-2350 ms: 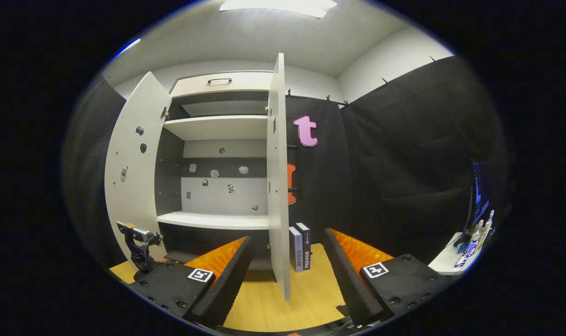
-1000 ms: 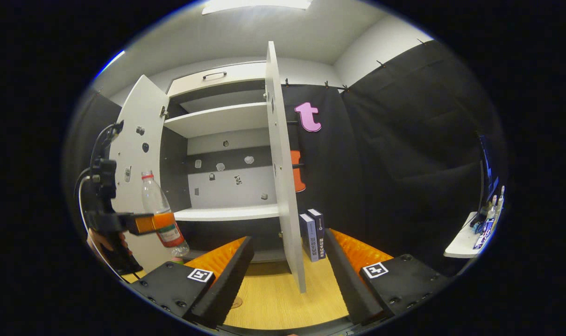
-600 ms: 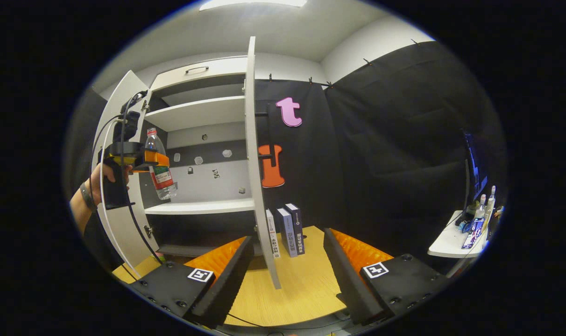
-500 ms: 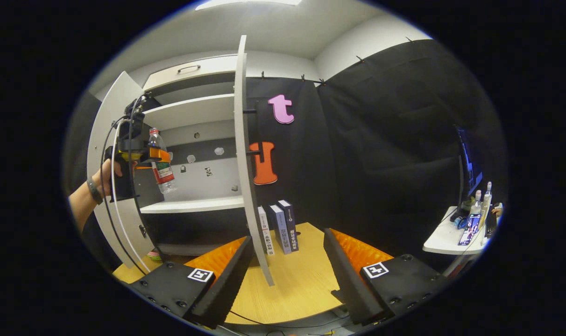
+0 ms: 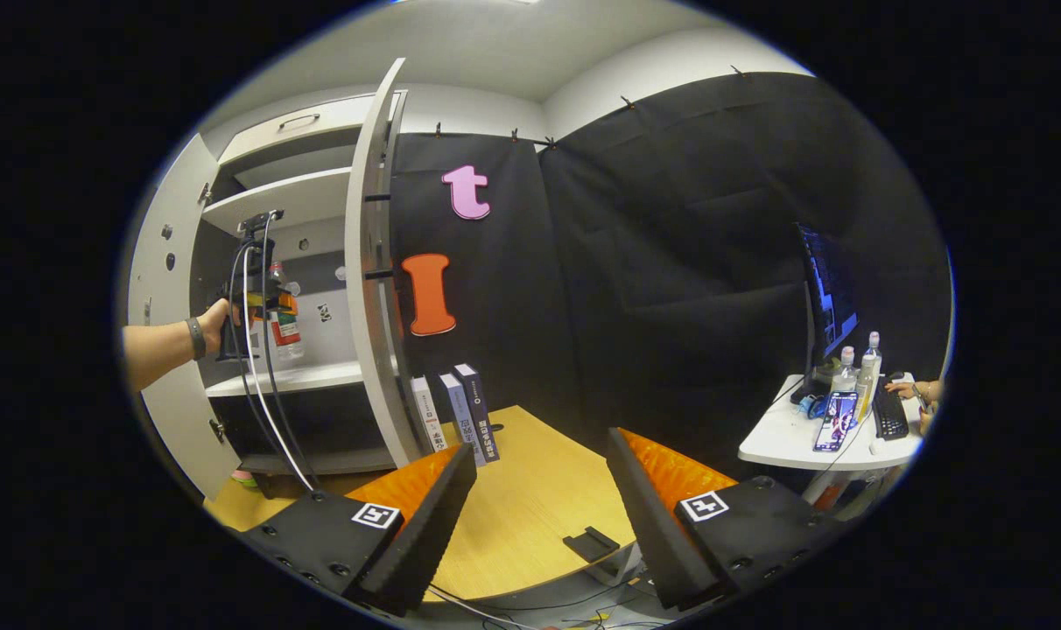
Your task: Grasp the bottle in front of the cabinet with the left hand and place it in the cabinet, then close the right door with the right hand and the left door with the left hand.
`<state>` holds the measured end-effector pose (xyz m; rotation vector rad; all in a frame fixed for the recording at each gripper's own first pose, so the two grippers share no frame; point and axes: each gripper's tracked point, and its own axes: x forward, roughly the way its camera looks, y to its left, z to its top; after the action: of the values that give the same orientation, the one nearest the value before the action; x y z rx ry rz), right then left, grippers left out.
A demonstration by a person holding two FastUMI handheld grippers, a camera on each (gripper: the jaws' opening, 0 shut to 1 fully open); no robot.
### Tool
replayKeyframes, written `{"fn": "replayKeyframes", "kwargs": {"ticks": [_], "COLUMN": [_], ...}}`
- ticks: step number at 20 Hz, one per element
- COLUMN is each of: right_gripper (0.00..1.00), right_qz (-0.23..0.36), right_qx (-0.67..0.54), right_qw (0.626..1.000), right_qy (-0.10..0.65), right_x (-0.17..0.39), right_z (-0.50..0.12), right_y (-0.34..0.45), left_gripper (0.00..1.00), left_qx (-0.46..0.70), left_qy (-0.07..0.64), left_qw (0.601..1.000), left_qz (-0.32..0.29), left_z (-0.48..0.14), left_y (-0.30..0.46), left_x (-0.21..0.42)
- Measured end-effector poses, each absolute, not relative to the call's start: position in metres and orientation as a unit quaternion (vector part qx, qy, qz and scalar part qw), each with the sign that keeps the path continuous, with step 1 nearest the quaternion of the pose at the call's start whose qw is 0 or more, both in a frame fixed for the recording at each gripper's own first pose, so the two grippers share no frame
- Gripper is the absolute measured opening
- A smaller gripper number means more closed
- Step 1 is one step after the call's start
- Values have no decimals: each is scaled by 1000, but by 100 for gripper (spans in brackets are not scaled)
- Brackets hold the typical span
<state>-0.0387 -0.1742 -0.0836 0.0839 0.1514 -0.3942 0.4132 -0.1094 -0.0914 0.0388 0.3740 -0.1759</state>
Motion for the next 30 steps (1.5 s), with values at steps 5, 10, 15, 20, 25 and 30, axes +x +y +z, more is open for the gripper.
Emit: {"fn": "replayKeyframes", "kwargs": {"ticks": [5, 10, 15, 20, 25, 30], "right_gripper": [100, 100, 100, 100, 100, 100], "right_qz": [-210, -206, -205, -206, -191, -155], "right_qx": [46, 45, 46, 45, 47, 45], "right_qw": [974, 973, 974, 973, 977, 984], "right_qy": [76, 91, 90, 89, 86, 71], "right_x": [-38, -35, -32, -32, -28, -17], "right_z": [-85, -97, -93, -92, -90, -78], "right_y": [-180, -175, -177, -180, -169, -145], "left_gripper": [68, 71, 97, 95, 93, 96], "left_qx": [19, 7, 3, -25, -29, -81], "left_qy": [222, 217, 211, 156, 73, 32], "left_qw": [971, 973, 976, 985, 993, 990], "left_qz": [-87, -80, -58, -67, -83, -108], "left_z": [-130, -132, -136, -100, -28, 36], "left_y": [-105, -103, -93, -95, -104, -107], "left_x": [429, 431, 435, 430, 406, 335]}}
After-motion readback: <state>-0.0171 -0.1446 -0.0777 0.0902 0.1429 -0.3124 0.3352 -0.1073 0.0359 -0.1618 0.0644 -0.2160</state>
